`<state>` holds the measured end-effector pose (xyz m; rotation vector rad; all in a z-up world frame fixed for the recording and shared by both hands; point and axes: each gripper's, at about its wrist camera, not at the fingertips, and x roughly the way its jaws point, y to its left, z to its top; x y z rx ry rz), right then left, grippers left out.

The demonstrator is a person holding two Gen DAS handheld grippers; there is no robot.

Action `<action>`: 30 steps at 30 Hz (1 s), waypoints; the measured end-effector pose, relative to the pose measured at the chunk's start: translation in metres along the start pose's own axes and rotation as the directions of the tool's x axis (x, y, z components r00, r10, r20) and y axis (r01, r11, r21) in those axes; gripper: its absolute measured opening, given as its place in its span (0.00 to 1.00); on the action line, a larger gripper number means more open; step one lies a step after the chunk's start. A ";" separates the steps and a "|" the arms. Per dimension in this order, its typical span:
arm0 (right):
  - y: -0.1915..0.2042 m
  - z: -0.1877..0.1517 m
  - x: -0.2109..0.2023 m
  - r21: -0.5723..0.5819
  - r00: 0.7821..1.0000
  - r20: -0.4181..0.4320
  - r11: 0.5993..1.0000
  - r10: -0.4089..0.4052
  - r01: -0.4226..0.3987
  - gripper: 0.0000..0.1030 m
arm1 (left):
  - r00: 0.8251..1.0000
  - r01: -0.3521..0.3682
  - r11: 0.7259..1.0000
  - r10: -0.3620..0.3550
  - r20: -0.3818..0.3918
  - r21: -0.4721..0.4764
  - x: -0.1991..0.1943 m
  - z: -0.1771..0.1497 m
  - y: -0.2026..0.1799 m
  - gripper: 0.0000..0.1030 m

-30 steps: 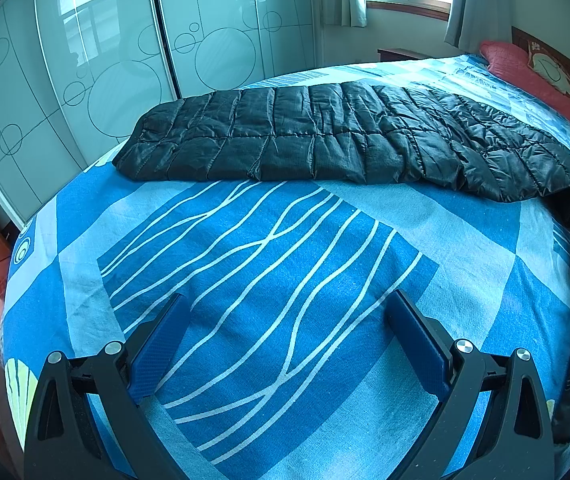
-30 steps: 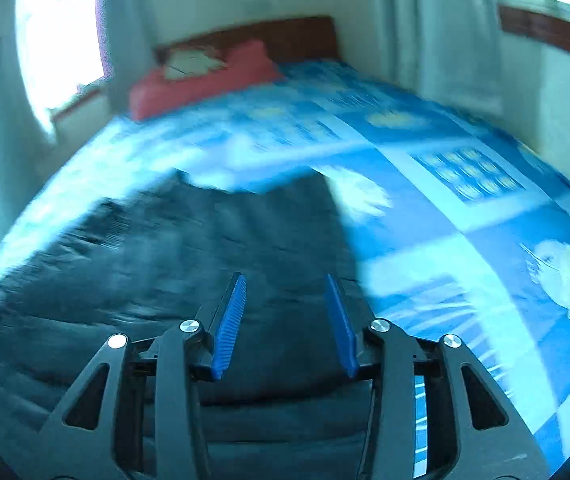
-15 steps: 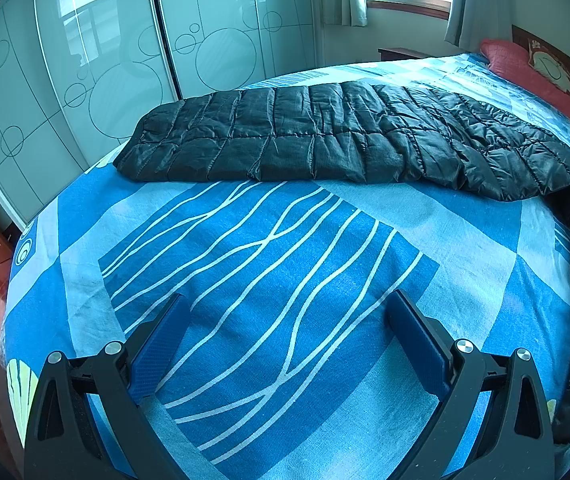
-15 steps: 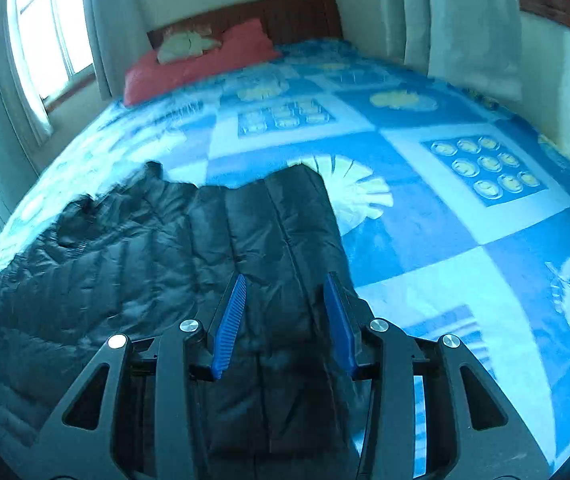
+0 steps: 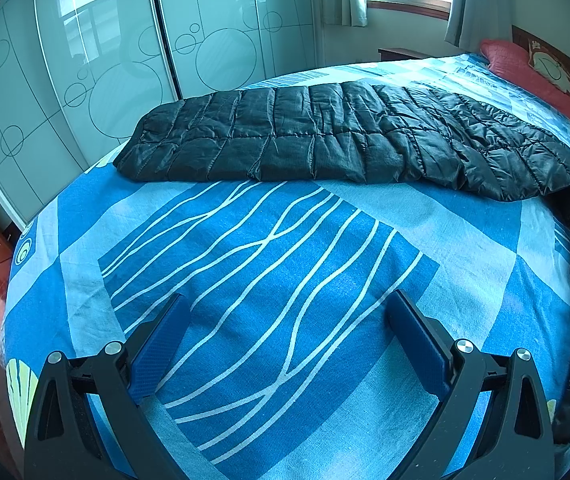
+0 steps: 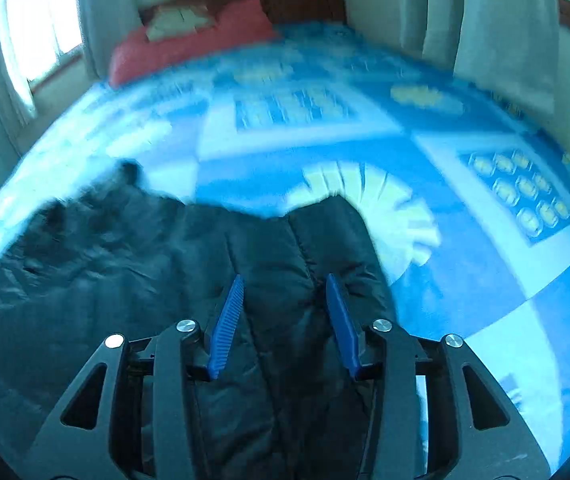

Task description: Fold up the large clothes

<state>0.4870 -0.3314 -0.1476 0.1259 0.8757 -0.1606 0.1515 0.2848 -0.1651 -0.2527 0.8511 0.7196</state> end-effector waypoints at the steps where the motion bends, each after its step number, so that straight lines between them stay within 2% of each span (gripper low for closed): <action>1: 0.003 -0.002 0.002 -0.020 1.000 0.013 1.000 -0.017 0.017 0.44 | 1.000 -0.001 1.000 0.001 0.000 0.000 0.000 0.000 0.000 0.96; 4: 0.008 -0.003 -0.006 -0.042 0.999 0.023 0.998 -0.039 0.040 0.44 | 1.000 -0.001 1.000 0.001 0.000 0.001 0.000 0.000 0.000 0.96; 6: 0.011 -0.009 -0.022 -0.045 0.999 0.041 0.999 -0.013 0.015 0.56 | 1.000 0.001 1.000 -0.001 -0.001 -0.001 0.001 0.001 0.001 0.96; 7: 0.013 -0.015 -0.034 -0.053 0.998 0.060 0.999 0.007 -0.004 0.68 | 1.000 0.000 1.000 0.000 0.000 -0.001 0.001 0.000 0.000 0.96; 8: 0.015 -0.023 -0.047 -0.069 0.996 0.086 0.998 0.019 -0.013 0.73 | 1.000 0.000 1.000 0.000 0.000 0.000 0.001 0.001 0.000 0.96; 12: 0.028 -0.064 -0.088 -0.133 0.991 0.120 0.990 0.055 -0.039 0.73 | 1.000 0.001 1.000 -0.001 0.001 -0.001 0.001 0.000 0.000 0.96; 16: 0.037 -0.093 -0.096 -0.150 0.993 0.103 0.988 0.065 -0.049 0.77 | 1.000 0.000 1.000 0.000 0.001 0.000 0.001 0.001 -0.001 0.96; 22: 0.036 -0.103 -0.070 -0.140 0.999 0.033 0.990 0.038 -0.033 0.80 | 1.000 0.005 1.000 -0.005 -0.002 -0.004 0.001 0.001 0.000 0.96; 25: 0.041 -0.106 -0.069 -0.158 0.999 0.036 0.987 0.017 -0.012 0.81 | 1.000 0.009 1.000 -0.009 -0.007 -0.007 0.000 0.001 -0.002 0.96; 30: 0.036 -0.109 -0.068 -0.146 0.998 0.047 0.989 0.036 -0.029 0.82 | 0.999 0.022 1.000 -0.023 -0.031 -0.015 0.002 0.005 0.000 0.96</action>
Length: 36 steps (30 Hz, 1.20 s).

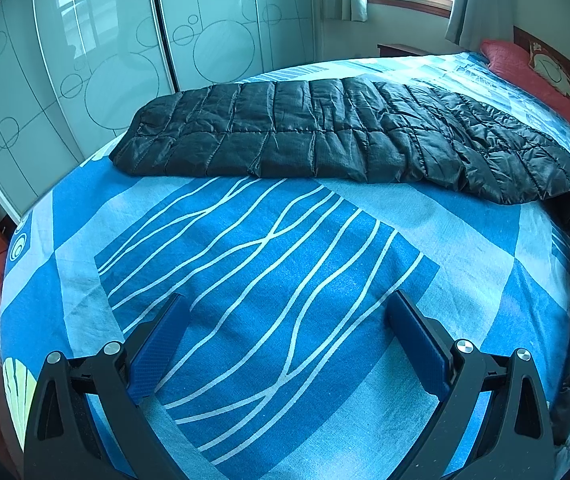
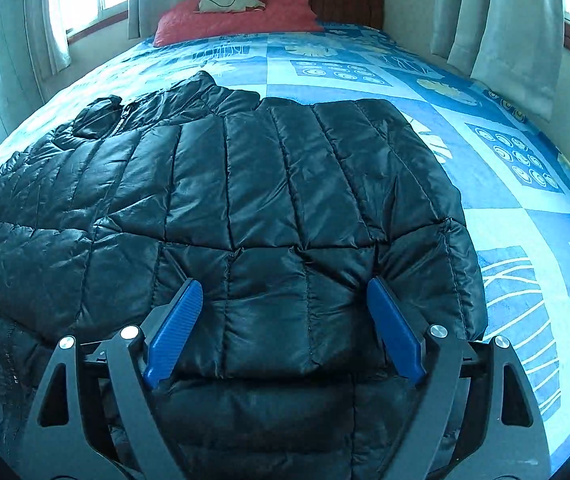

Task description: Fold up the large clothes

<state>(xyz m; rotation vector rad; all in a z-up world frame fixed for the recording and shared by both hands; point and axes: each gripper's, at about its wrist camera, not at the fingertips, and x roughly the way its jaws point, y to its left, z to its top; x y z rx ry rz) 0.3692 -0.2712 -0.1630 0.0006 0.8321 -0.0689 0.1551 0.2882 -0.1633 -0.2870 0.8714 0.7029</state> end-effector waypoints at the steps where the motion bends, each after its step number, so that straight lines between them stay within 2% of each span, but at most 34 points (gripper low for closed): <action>1: 0.000 0.000 0.000 -0.001 1.000 0.002 1.000 -0.001 0.001 0.82 | 1.000 0.004 1.000 -0.004 -0.006 -0.001 0.000 0.001 0.001 0.96; 5: 0.001 -0.001 -0.001 -0.007 1.000 0.006 1.000 -0.008 0.008 0.82 | 0.996 0.081 0.996 -0.082 -0.032 -0.039 -0.001 0.010 0.015 0.96; 9: 0.000 -0.001 -0.001 -0.009 1.000 0.007 1.000 -0.007 0.007 0.82 | 0.988 0.152 0.976 -0.154 -0.005 -0.153 0.000 0.025 0.048 0.95; 11: 0.000 -0.001 -0.001 -0.009 1.000 0.007 1.000 -0.007 0.007 0.82 | 0.978 0.201 0.952 -0.206 0.002 -0.229 0.011 0.033 0.070 0.95; 13: -0.001 -0.001 -0.002 -0.012 1.000 0.008 1.000 -0.009 0.010 0.82 | 0.967 0.254 0.923 -0.252 0.043 -0.289 0.020 0.039 0.087 0.94; 16: -0.001 0.000 -0.002 -0.015 1.000 0.010 1.000 -0.016 0.016 0.82 | 0.966 0.256 0.913 -0.248 0.066 -0.318 0.031 0.052 0.099 0.94; 19: -0.001 0.000 -0.003 -0.015 1.000 0.011 1.000 -0.018 0.018 0.82 | 0.959 0.282 0.883 -0.266 0.096 -0.375 0.046 0.064 0.111 0.94; 23: -0.001 0.000 -0.003 -0.016 1.000 0.012 1.000 -0.018 0.018 0.82 | 0.957 0.289 0.867 -0.265 0.116 -0.406 0.056 0.078 0.121 0.94; 30: -0.001 0.000 -0.003 -0.016 1.000 0.013 1.000 -0.018 0.018 0.82 | 0.938 0.347 0.806 -0.291 0.190 -0.479 0.067 0.090 0.143 0.94; 32: -0.001 0.000 -0.004 -0.016 1.000 0.014 1.000 -0.019 0.020 0.82 | 0.943 0.331 0.804 -0.267 0.198 -0.494 0.065 0.091 0.148 0.85; 33: -0.001 0.000 -0.004 -0.016 1.000 0.014 1.000 -0.020 0.020 0.82 | 0.952 0.305 0.805 -0.238 0.194 -0.509 0.064 0.091 0.149 0.74; 35: -0.001 -0.001 -0.004 -0.017 1.000 0.014 1.000 -0.020 0.020 0.82 | 0.948 0.314 0.782 -0.235 0.213 -0.538 0.063 0.088 0.157 0.60; 36: -0.001 0.000 -0.004 -0.017 1.000 0.014 1.000 -0.020 0.020 0.82 | 0.947 0.320 0.761 -0.235 0.219 -0.564 0.064 0.087 0.163 0.49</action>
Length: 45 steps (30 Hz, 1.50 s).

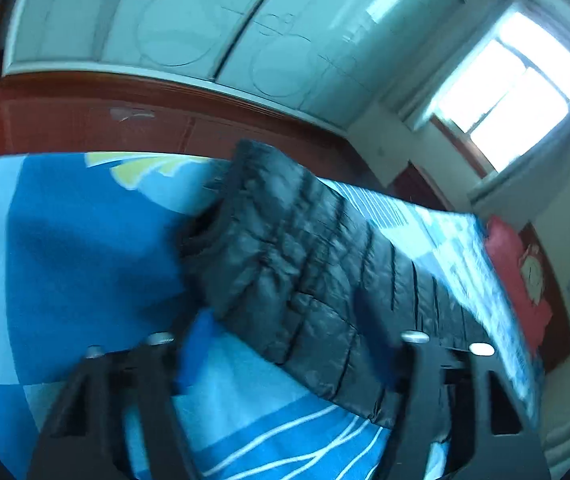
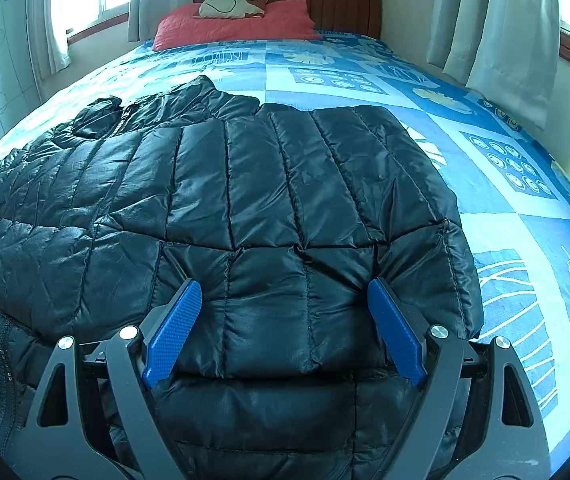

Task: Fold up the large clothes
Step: 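Grasp the cuff of the other sleeve with the left tool, then fold the held sleeve across the jacket body and open the left tool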

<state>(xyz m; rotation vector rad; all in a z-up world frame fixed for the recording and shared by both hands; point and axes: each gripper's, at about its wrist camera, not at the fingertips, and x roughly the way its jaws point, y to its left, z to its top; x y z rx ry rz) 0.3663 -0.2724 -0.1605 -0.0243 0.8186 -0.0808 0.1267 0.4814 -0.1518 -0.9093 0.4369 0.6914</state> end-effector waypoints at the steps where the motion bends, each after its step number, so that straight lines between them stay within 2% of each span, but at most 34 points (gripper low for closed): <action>1: 0.000 0.000 0.000 0.000 1.000 0.000 1.000 0.000 0.000 0.82 | 1.000 0.007 1.000 -0.007 0.001 -0.021 0.000 0.001 0.005 0.38; 3: 0.000 0.000 0.000 0.000 1.000 0.000 1.000 0.000 0.000 0.82 | 1.000 -0.007 0.999 0.007 -0.001 -0.046 0.002 0.005 0.011 0.26; 9: -0.001 0.000 0.000 -0.001 1.000 0.001 1.000 -0.002 0.002 0.82 | 0.999 -0.037 0.999 0.036 0.022 0.015 -0.004 0.010 -0.005 0.08; 11: 0.000 0.000 0.000 0.000 1.000 0.001 1.000 -0.001 0.001 0.82 | 0.998 -0.045 0.997 0.042 0.050 0.058 -0.010 0.009 -0.016 0.07; 15: -0.001 0.000 0.000 -0.002 1.000 0.002 1.000 -0.001 0.001 0.82 | 0.996 -0.012 0.985 -0.003 0.091 0.170 -0.021 0.004 -0.047 0.06; 21: 0.000 0.000 -0.001 -0.001 1.000 0.003 1.000 -0.001 0.001 0.82 | 0.991 0.081 0.932 -0.112 0.069 0.353 -0.032 -0.033 -0.128 0.06; 24: -0.002 0.001 0.000 0.001 1.000 0.004 1.000 0.001 -0.001 0.82 | 0.986 0.133 0.882 -0.164 0.030 0.452 -0.036 -0.065 -0.174 0.06; 27: -0.003 0.002 0.000 0.003 1.000 0.005 1.000 0.002 -0.002 0.82 | 0.979 0.176 0.814 -0.204 -0.011 0.554 -0.045 -0.106 -0.218 0.06; 28: -0.002 0.001 0.000 0.003 1.000 0.005 1.000 0.002 -0.002 0.82 | 0.974 0.198 0.780 -0.222 -0.033 0.594 -0.048 -0.125 -0.238 0.06; 30: -0.004 0.002 0.001 0.005 1.000 0.006 1.000 0.004 -0.004 0.82 | 0.969 0.226 0.739 -0.240 -0.064 0.635 -0.052 -0.149 -0.257 0.06; 31: -0.004 0.002 0.001 0.006 1.000 0.007 1.000 0.004 -0.004 0.82 | 0.962 0.252 0.706 -0.255 -0.095 0.662 -0.056 -0.167 -0.275 0.06; 33: -0.006 0.004 0.001 0.009 1.000 0.009 1.000 0.006 -0.006 0.82 | 0.956 0.275 0.669 -0.263 -0.126 0.691 -0.058 -0.187 -0.293 0.06; 36: -0.006 0.003 0.001 0.010 1.000 0.009 1.000 0.008 -0.008 0.82 | 0.943 0.318 0.597 -0.281 -0.179 0.736 -0.064 -0.224 -0.326 0.06; 41: -0.006 0.003 0.002 0.013 1.000 0.010 1.000 0.009 -0.009 0.82 | 0.920 0.373 0.461 -0.298 -0.256 0.805 -0.073 -0.292 -0.369 0.06; 42: -0.006 0.003 0.002 0.013 1.000 0.011 1.000 0.009 -0.009 0.82 | 0.916 0.384 0.438 -0.293 -0.275 0.812 -0.073 -0.307 -0.376 0.06; 45: -0.003 0.001 0.001 0.017 1.000 0.014 1.000 0.009 -0.010 0.82 | 0.910 0.402 0.394 -0.271 -0.313 0.827 -0.077 -0.344 -0.385 0.06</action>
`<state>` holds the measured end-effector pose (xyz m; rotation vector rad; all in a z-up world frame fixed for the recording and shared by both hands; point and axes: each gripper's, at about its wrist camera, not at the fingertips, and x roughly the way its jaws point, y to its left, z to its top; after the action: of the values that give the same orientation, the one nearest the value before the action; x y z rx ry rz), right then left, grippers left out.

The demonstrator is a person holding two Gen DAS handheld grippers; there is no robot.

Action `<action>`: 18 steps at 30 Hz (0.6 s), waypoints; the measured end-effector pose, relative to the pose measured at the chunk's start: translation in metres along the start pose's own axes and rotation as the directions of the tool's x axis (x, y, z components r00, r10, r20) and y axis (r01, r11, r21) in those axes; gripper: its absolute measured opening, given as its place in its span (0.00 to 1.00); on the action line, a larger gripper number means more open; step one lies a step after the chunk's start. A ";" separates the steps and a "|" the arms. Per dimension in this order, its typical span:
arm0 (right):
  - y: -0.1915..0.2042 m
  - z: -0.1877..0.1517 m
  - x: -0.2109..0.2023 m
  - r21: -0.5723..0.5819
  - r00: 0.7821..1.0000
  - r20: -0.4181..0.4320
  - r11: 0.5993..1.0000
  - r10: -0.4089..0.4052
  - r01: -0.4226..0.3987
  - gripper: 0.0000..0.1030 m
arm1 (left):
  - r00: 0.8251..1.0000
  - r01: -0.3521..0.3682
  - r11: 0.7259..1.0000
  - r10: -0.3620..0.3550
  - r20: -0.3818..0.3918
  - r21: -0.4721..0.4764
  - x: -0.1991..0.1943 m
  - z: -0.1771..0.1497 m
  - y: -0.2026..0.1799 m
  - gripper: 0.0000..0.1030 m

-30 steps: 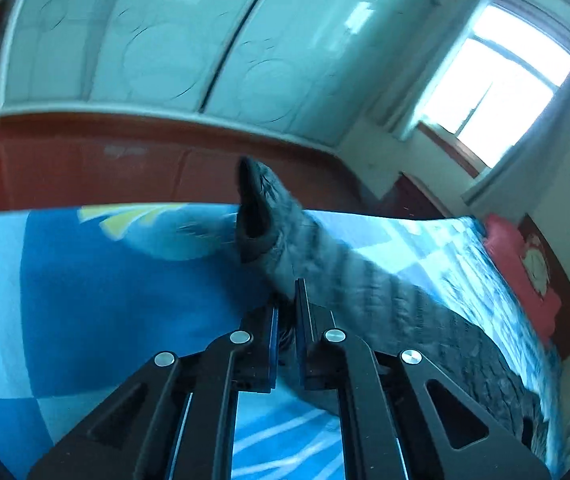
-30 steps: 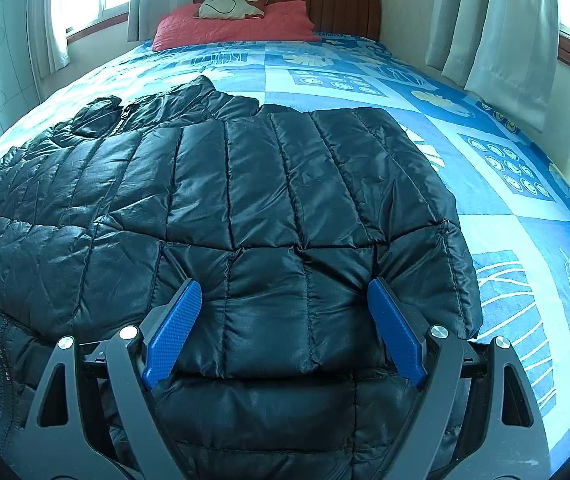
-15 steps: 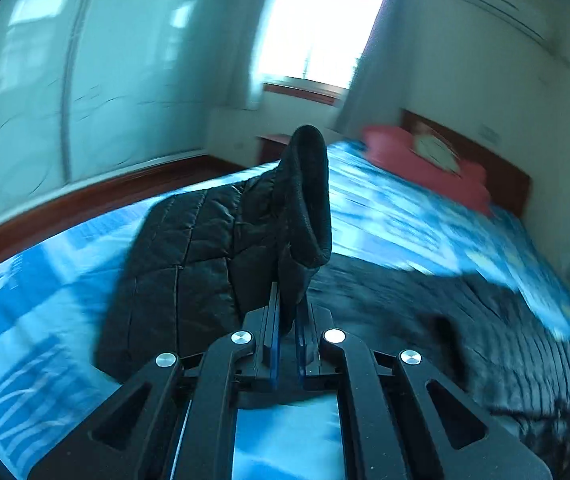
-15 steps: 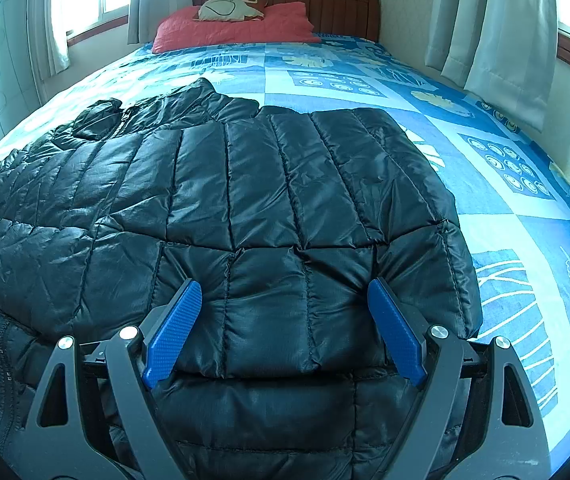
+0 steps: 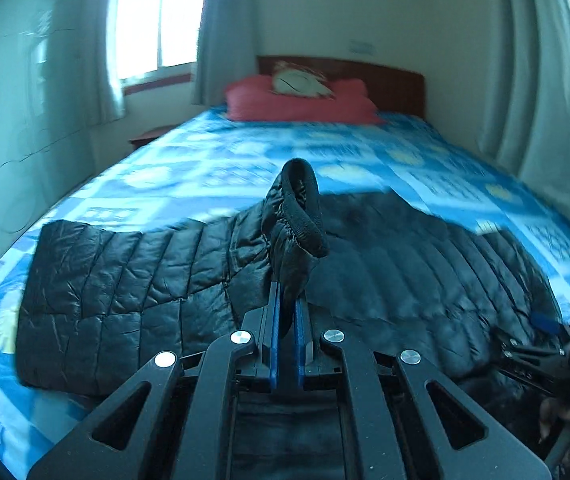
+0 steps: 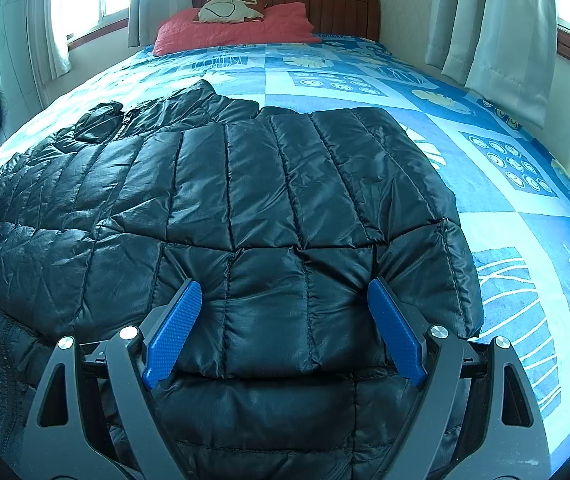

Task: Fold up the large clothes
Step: 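Fold the held sleeve across the jacket body and open the left tool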

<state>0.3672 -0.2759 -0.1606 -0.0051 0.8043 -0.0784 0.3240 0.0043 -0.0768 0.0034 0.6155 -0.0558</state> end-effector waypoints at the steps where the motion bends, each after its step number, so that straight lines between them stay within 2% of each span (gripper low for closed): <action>1: -0.001 0.001 0.001 0.002 1.000 0.001 1.000 0.002 -0.002 0.82 | 1.000 0.006 1.000 -0.005 -0.016 0.021 0.006 -0.004 -0.011 0.06; 8: -0.004 0.002 0.002 0.008 1.000 0.005 1.000 0.007 -0.007 0.82 | 0.995 -0.002 0.986 0.018 -0.096 0.169 0.033 -0.031 -0.063 0.06; 9: -0.003 0.000 0.001 0.008 1.000 0.004 1.000 0.006 -0.006 0.82 | 0.994 -0.003 0.983 0.022 -0.105 0.184 0.037 -0.032 -0.065 0.09; 11: -0.004 0.002 0.002 0.008 1.000 0.005 1.000 0.006 -0.006 0.82 | 0.992 0.005 0.977 0.022 -0.125 0.212 0.039 -0.034 -0.073 0.17; 13: -0.003 0.001 0.002 0.009 1.000 0.004 1.000 0.005 -0.005 0.82 | 0.991 0.049 0.978 -0.022 -0.133 0.203 0.036 -0.033 -0.079 0.49; 15: -0.002 0.000 0.001 0.009 1.000 0.005 1.000 0.004 -0.004 0.82 | 0.992 0.088 0.978 -0.068 -0.108 0.187 0.029 -0.030 -0.081 0.66; 16: -0.002 0.000 0.001 0.010 1.000 0.005 1.000 0.004 -0.004 0.82 | 0.993 0.092 0.977 -0.077 -0.087 0.190 0.021 -0.029 -0.082 0.70; 18: -0.002 0.000 0.001 0.009 1.000 0.004 1.000 0.003 -0.003 0.82 | 0.994 0.090 0.975 -0.076 -0.072 0.202 0.009 -0.029 -0.082 0.71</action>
<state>0.3679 -0.2783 -0.1611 0.0047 0.8000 -0.0796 0.3101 -0.0771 -0.1046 0.1802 0.6720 -0.2007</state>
